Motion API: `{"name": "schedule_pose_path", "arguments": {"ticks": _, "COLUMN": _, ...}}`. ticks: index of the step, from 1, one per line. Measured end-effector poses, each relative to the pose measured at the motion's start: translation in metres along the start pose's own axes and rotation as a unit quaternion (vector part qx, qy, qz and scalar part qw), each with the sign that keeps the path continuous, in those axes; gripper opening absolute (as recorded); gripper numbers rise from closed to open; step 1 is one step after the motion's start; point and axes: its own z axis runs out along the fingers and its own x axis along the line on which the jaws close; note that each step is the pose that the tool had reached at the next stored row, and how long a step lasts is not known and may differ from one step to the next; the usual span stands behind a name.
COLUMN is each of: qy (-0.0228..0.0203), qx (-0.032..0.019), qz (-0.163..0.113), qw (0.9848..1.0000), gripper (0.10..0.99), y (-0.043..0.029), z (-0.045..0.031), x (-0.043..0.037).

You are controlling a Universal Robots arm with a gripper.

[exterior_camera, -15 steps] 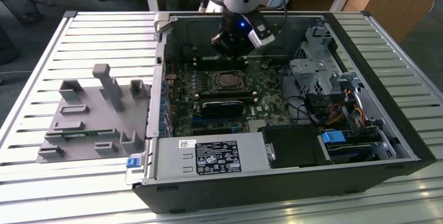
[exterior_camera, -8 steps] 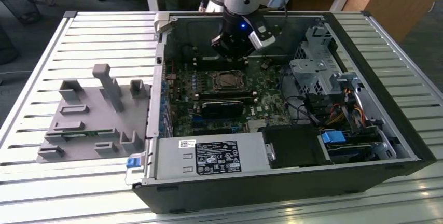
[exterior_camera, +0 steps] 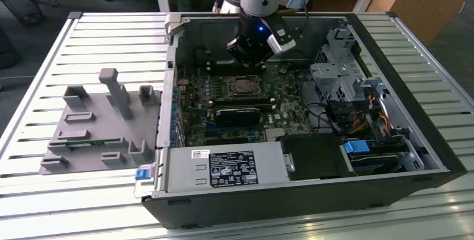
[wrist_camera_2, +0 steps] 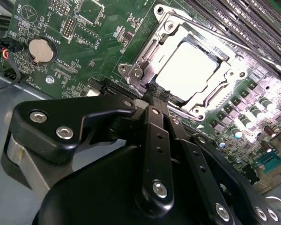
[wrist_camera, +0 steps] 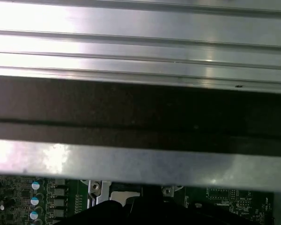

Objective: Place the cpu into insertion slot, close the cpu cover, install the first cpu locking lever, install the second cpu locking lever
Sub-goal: 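Install the second cpu locking lever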

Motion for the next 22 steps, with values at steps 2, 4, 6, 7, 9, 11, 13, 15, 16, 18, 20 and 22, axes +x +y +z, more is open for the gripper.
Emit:
{"name": "schedule_pose_path", "arguments": {"ticks": 2, "qy": 0.0000, "qx": 0.0000, "qz": 0.000, "qw": 1.0000, "gripper": 0.106, "y": -0.0014, "z": 0.0000, "x": -0.0001}}
{"name": "schedule_pose_path", "arguments": {"ticks": 4, "qy": 0.0000, "qx": 0.0000, "qz": 0.000, "qw": 1.0000, "gripper": 0.106, "y": -0.0030, "z": 0.0000, "x": -0.0002}}
{"name": "schedule_pose_path", "arguments": {"ticks": 6, "qy": 0.0000, "qx": -0.0001, "qz": 0.000, "qw": 1.0000, "gripper": 0.106, "y": -0.0048, "z": 0.0000, "x": -0.0003}}
{"name": "schedule_pose_path", "arguments": {"ticks": 7, "qy": 0.0000, "qx": -0.0001, "qz": 0.000, "qw": 1.0000, "gripper": 0.106, "y": -0.0057, "z": -0.0001, "x": -0.0003}}
{"name": "schedule_pose_path", "arguments": {"ticks": 9, "qy": 0.0000, "qx": 0.0000, "qz": 0.000, "qw": 1.0000, "gripper": 0.106, "y": -0.0074, "z": -0.0001, "x": -0.0004}}
{"name": "schedule_pose_path", "arguments": {"ticks": 11, "qy": -0.0001, "qx": -0.0001, "qz": 0.000, "qw": 1.0000, "gripper": 0.106, "y": -0.0088, "z": -0.0001, "x": -0.0003}}
{"name": "schedule_pose_path", "arguments": {"ticks": 13, "qy": 0.0000, "qx": -0.0001, "qz": 0.000, "qw": 1.0000, "gripper": 0.106, "y": -0.0092, "z": -0.0001, "x": -0.0003}}
{"name": "schedule_pose_path", "arguments": {"ticks": 15, "qy": 0.0001, "qx": 0.0001, "qz": 0.000, "qw": 1.0000, "gripper": 0.106, "y": -0.0094, "z": -0.0006, "x": -0.0003}}
{"name": "schedule_pose_path", "arguments": {"ticks": 16, "qy": 0.0000, "qx": 0.0000, "qz": 0.000, "qw": 1.0000, "gripper": 0.106, "y": -0.0094, "z": -0.0013, "x": -0.0003}}
{"name": "schedule_pose_path", "arguments": {"ticks": 18, "qy": 0.0000, "qx": 0.0000, "qz": 0.000, "qw": 1.0000, "gripper": 0.106, "y": -0.0093, "z": -0.0046, "x": -0.0003}}
{"name": "schedule_pose_path", "arguments": {"ticks": 20, "qy": 0.0000, "qx": 0.0000, "qz": 0.000, "qw": 1.0000, "gripper": 0.106, "y": -0.0092, "z": -0.0099, "x": -0.0003}}
{"name": "schedule_pose_path", "arguments": {"ticks": 22, "qy": 0.0000, "qx": 0.0000, "qz": 0.000, "qw": 1.0000, "gripper": 0.106, "y": -0.0092, "z": -0.0156, "x": -0.0004}}
